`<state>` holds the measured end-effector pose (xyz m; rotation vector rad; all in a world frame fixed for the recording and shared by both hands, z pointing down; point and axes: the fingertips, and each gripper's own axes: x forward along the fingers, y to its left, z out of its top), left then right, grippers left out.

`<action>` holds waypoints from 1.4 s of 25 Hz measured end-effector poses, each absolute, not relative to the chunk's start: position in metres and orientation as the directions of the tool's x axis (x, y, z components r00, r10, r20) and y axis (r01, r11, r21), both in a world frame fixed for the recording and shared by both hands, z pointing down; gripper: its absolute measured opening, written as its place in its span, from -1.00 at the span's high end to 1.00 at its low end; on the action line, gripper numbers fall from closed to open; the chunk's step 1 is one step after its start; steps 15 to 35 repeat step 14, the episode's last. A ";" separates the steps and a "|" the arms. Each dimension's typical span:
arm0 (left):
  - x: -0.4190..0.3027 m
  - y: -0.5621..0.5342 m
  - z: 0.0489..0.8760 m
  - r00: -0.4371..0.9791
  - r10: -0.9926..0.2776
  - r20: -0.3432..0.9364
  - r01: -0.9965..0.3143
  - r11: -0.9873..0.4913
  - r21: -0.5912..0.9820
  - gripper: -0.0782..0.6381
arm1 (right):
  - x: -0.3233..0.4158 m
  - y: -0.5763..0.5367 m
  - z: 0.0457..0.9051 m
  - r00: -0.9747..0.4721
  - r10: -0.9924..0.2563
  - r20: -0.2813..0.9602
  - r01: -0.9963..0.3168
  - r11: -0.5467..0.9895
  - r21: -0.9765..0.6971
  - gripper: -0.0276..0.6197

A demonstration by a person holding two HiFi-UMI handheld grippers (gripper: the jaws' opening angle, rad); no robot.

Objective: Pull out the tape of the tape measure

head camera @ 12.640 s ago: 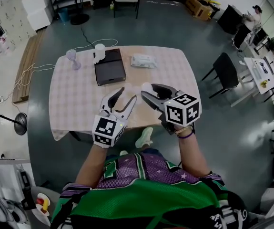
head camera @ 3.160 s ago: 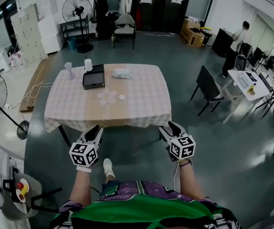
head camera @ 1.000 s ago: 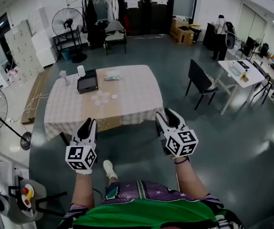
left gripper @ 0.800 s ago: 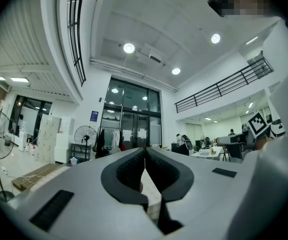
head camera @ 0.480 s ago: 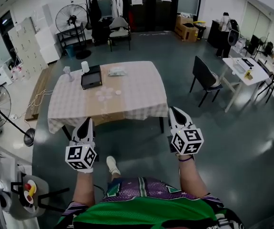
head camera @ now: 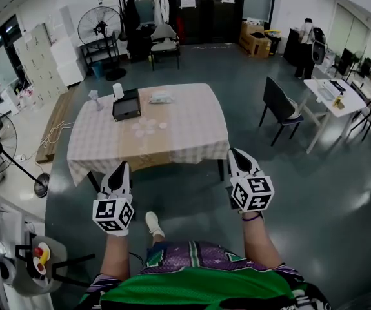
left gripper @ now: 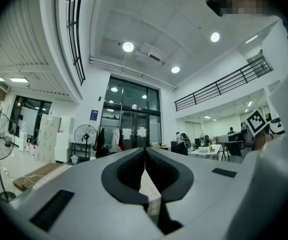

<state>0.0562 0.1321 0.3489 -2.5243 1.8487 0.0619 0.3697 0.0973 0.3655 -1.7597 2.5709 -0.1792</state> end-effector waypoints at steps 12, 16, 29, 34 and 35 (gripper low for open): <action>0.057 0.136 0.351 0.301 -0.953 -0.033 -0.953 -0.302 0.012 0.71 | 0.363 0.100 0.369 -0.376 -0.925 0.059 -0.923 0.368 -0.114 0.90; 0.057 0.137 0.352 0.303 -0.952 -0.031 -0.953 -0.303 0.010 0.72 | 0.362 0.101 0.371 -0.378 -0.924 0.064 -0.922 0.370 -0.114 0.90; 0.057 0.137 0.352 0.303 -0.952 -0.031 -0.953 -0.303 0.010 0.72 | 0.362 0.101 0.371 -0.378 -0.924 0.064 -0.922 0.370 -0.114 0.90; 0.057 0.137 0.352 0.303 -0.952 -0.031 -0.953 -0.303 0.010 0.72 | 0.362 0.101 0.371 -0.378 -0.924 0.064 -0.922 0.370 -0.114 0.90; 0.057 0.137 0.352 0.303 -0.952 -0.031 -0.953 -0.303 0.010 0.72 | 0.362 0.101 0.371 -0.378 -0.924 0.064 -0.922 0.370 -0.114 0.90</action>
